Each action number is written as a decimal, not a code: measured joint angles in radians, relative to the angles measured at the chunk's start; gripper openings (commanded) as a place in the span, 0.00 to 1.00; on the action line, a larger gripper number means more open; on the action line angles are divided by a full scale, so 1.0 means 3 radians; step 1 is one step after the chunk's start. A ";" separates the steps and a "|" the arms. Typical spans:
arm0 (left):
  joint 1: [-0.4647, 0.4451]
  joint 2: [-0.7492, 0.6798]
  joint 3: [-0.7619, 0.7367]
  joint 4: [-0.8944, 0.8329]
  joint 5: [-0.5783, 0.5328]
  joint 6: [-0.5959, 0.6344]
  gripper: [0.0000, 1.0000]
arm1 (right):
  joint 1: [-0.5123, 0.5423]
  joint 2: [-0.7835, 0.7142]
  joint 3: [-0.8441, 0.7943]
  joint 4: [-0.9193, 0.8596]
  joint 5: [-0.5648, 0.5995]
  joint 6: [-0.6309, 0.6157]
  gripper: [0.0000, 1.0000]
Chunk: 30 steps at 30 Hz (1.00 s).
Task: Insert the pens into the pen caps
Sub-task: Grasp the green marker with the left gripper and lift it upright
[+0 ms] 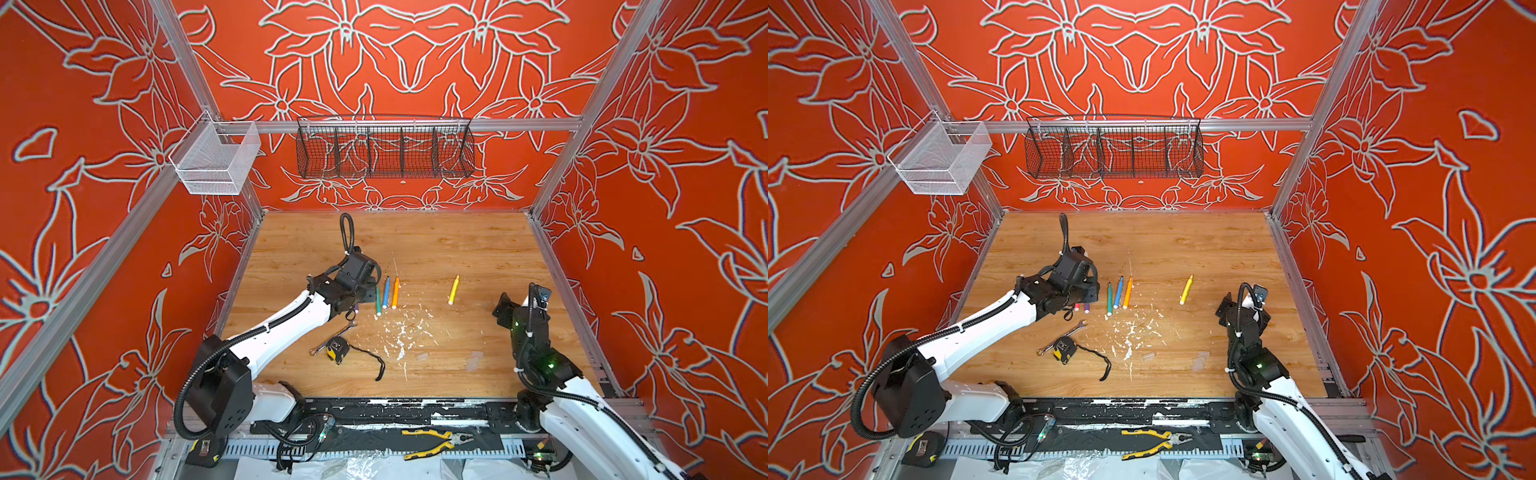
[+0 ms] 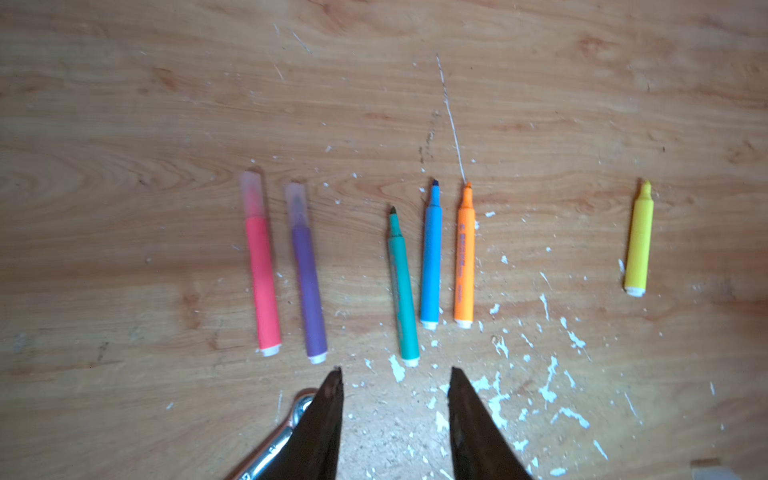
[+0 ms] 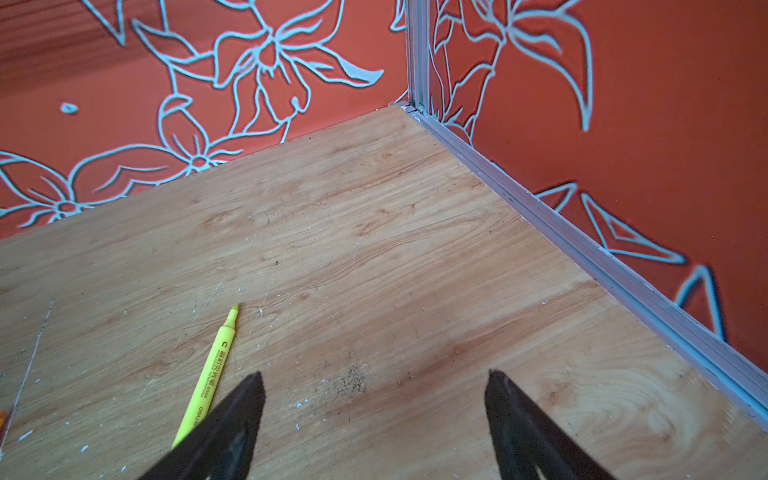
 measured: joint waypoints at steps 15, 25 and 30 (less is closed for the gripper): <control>-0.0234 0.1017 0.0234 0.0078 0.0065 -0.0106 0.35 | 0.0000 0.0004 0.0000 0.0003 -0.0015 0.0000 0.85; -0.0234 0.1489 0.0459 0.0010 -0.0200 -0.0192 0.29 | 0.0000 0.0010 0.0000 0.0023 -0.0018 -0.0001 0.85; -0.0234 0.1605 0.0502 -0.0011 -0.0242 -0.0197 0.28 | 0.0000 0.0013 0.0000 0.0027 -0.0018 -0.0003 0.85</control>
